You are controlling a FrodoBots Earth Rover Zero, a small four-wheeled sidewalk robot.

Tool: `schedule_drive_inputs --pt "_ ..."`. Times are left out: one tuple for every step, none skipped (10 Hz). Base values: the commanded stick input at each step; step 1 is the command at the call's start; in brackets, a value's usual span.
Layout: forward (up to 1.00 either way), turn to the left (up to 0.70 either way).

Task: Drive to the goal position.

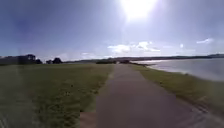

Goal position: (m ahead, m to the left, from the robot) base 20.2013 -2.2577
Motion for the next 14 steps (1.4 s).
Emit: schedule_drive_inputs --pt "0.7 0.05" --pt "0.7 0.05" --pt "0.7 0.05" --pt "0.7 0.05" --pt "0.7 0.05" --pt "0.7 0.05" --pt "0.7 0.05" --pt "0.7 0.05" --pt "0.7 0.05" --pt "0.7 -0.12" --pt "0.7 -0.3" --pt "0.7 -0.3" --pt "0.7 -0.14" --pt "0.7 0.05"
